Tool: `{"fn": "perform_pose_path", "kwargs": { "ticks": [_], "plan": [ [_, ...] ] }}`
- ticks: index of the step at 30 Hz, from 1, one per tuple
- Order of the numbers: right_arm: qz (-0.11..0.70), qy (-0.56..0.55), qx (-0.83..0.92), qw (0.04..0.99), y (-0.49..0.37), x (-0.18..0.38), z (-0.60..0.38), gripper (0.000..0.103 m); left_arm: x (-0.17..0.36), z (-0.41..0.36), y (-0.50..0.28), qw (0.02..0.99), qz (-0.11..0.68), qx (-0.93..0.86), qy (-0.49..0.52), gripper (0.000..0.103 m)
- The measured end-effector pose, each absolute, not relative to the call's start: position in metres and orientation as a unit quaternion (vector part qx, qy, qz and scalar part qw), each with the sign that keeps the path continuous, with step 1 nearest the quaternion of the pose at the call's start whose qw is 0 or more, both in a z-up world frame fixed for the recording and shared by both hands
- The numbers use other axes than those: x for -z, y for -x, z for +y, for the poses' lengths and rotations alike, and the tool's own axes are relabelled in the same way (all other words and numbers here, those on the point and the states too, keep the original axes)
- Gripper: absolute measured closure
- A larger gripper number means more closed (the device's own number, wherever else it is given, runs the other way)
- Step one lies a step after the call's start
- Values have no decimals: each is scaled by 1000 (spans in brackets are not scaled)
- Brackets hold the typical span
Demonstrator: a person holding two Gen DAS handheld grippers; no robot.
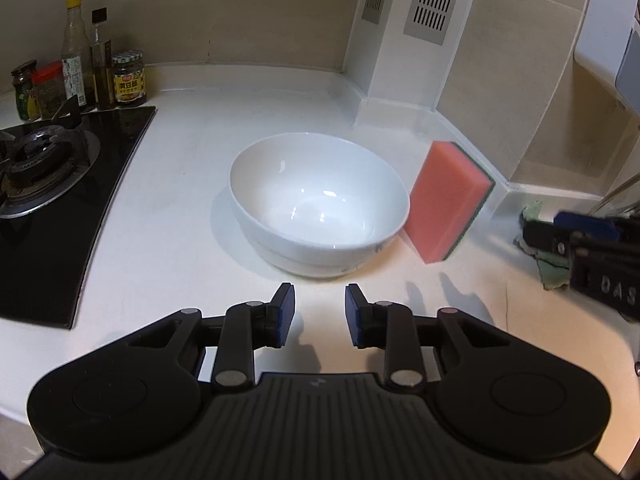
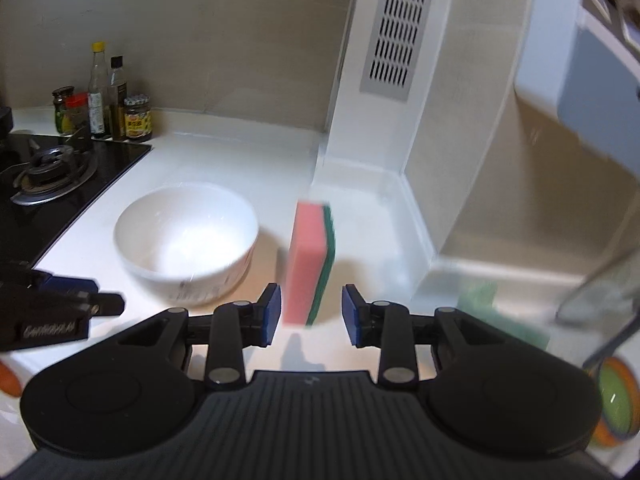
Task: Clean bowl
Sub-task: 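Close the right gripper on the pink-and-green sponge and lift it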
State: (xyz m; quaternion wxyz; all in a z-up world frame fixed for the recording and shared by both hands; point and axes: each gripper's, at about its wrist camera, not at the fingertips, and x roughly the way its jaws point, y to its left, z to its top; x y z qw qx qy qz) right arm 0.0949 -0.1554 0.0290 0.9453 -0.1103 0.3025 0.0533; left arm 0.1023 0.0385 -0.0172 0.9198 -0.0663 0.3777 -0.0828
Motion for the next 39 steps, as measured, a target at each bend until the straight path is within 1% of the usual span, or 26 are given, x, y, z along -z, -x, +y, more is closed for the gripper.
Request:
{"fn": "perform_pose_path", "kwargs": {
  "ticks": [4,18,23,32,35,39],
  "plan": [
    [285,127,-50,949,-113,-35,-145,74,11,45,-114,921,374,91,64,68],
    [341,114,-53,932,-180,-16,-147,74,0,66,-152,918,386,66,56,68],
    [370,95,-60,922,-194,-7,-154,74,0,65,-162,914,394,75,67,68],
    [388,58,-63,918,-207,4,-165,75,-1,72,-176,904,412,78,78,68],
    [382,55,-71,920,-205,1,-169,76,1,81,-186,895,431,75,88,68],
    [327,59,-89,939,-192,-21,-177,76,2,91,-203,887,448,72,89,68]
  ]
}}
